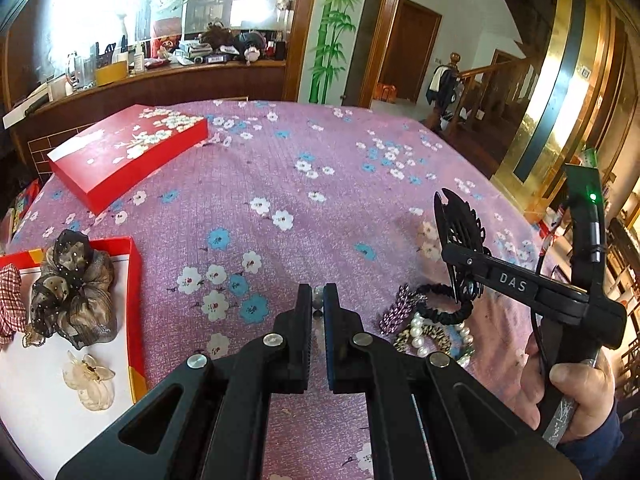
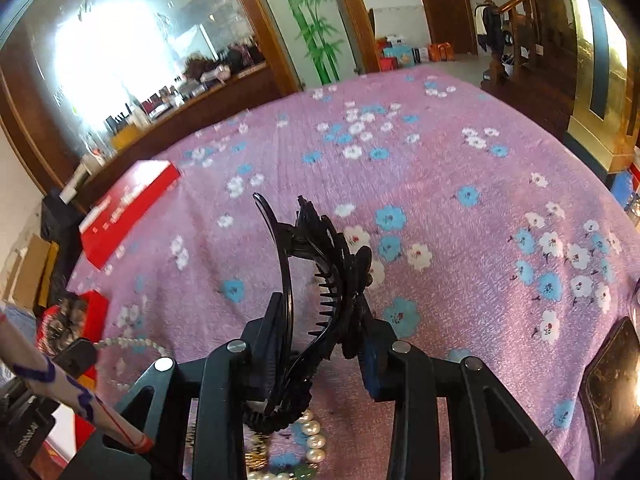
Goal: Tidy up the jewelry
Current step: 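Grasp the black claw clip with the right gripper while the left grasps the pale bead bracelet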
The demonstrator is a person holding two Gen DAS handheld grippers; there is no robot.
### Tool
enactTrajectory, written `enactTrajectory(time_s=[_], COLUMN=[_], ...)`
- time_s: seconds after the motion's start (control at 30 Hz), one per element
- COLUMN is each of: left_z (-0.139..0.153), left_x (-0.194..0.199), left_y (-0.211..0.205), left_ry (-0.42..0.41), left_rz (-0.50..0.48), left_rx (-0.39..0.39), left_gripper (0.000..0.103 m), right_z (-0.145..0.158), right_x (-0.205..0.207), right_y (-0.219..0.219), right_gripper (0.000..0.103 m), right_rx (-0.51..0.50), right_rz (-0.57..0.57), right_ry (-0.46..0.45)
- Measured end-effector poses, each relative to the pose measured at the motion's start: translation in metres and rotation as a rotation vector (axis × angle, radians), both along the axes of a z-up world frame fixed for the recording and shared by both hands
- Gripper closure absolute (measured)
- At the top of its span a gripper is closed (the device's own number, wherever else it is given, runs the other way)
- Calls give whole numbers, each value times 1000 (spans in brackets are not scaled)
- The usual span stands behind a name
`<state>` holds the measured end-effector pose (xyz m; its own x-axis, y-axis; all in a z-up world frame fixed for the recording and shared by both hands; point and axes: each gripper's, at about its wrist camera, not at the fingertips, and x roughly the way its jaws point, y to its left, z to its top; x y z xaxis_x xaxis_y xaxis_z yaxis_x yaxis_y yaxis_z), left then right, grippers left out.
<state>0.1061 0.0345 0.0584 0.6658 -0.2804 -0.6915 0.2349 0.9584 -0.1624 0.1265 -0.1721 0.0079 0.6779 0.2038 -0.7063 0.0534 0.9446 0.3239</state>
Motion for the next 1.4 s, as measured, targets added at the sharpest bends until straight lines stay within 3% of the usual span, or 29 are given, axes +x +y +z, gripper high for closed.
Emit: enactTrajectory(time_s=[0.3,0.53,0.9,1.4], left_z=[17,18,18,36], left_x=[-7,-8,-9,-28], left_y=[13,10,9,14], left_ry=[-57,-63,-83,-289], left_rz=[24,19,47,197], left_rx=[-58,-48,-32,80], left_gripper=[98,98,98,98], right_z=[32,49,44,44], right_x=[-21,-32,-34,-41], right_y=[9,17,36,56], right_gripper=[68,68,68,68], right_rx=[7,4,-27,-93], right_rz=[10,29,89,139], right_ry=[-169,-267,-252,-276])
